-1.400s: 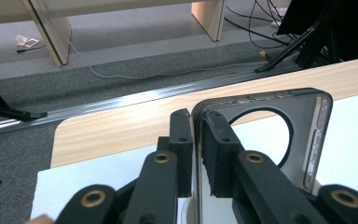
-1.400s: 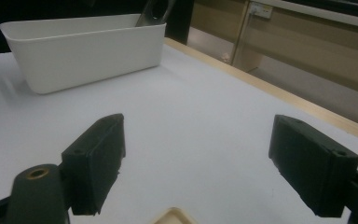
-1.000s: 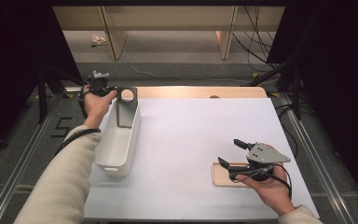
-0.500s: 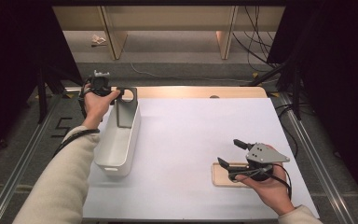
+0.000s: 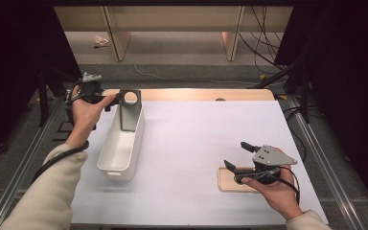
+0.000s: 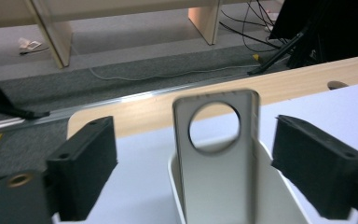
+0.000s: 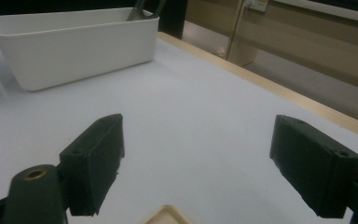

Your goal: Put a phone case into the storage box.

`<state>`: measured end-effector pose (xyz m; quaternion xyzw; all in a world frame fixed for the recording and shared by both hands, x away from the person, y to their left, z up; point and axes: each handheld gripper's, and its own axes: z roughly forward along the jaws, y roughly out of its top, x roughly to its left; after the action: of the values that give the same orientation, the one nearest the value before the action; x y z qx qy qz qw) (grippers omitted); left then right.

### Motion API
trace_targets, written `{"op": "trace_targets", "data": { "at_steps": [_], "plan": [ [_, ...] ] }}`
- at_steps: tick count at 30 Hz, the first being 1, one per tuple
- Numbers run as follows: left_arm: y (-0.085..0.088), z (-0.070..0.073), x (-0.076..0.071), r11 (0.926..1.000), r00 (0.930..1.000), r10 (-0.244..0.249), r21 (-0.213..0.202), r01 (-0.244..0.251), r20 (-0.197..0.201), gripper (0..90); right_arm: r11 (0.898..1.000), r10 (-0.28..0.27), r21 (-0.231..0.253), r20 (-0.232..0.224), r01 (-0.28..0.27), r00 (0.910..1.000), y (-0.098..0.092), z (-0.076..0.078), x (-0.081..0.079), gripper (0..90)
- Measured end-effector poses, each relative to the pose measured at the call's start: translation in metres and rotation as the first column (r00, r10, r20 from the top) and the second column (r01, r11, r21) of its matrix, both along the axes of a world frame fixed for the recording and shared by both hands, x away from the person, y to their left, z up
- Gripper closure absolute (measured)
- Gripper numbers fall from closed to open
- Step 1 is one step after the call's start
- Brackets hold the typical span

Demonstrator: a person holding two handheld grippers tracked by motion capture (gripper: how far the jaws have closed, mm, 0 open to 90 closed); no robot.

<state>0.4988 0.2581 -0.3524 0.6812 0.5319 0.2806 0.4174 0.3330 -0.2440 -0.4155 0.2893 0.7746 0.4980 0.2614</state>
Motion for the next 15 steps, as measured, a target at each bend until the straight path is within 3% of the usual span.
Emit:
{"op": "trace_targets", "data": {
  "at_steps": [4, 8, 11, 15],
  "plan": [
    [0.006, 0.008, -0.049, 0.9992, 0.9991, -0.037, -0.013, 0.037, 0.019, 15.1, 1.0, -0.011, 0.002, -0.004, 0.011, 0.9999, 0.0, 0.001, 0.003, 19.0],
    [0.014, 0.006, -0.087, 0.9987, 0.9983, -0.05, -0.01, 0.05, 0.031, 15.1, 1.0, -0.017, -0.001, -0.003, 0.017, 0.9999, 0.001, 0.002, 0.004, 19.2],
    [0.016, 0.0, -0.107, 0.9979, 0.9976, -0.061, -0.02, 0.061, 0.033, 15.1, 1.0, -0.018, -0.007, -0.004, 0.018, 0.9998, 0.002, 0.002, 0.004, 19.3],
    [0.016, -0.007, -0.123, 0.9971, 0.9972, -0.071, -0.027, 0.071, 0.023, 14.7, 0.999, -0.032, -0.017, -0.017, 0.031, 0.9994, 0.003, 0.001, 0.005, 19.8]
  ]
}}
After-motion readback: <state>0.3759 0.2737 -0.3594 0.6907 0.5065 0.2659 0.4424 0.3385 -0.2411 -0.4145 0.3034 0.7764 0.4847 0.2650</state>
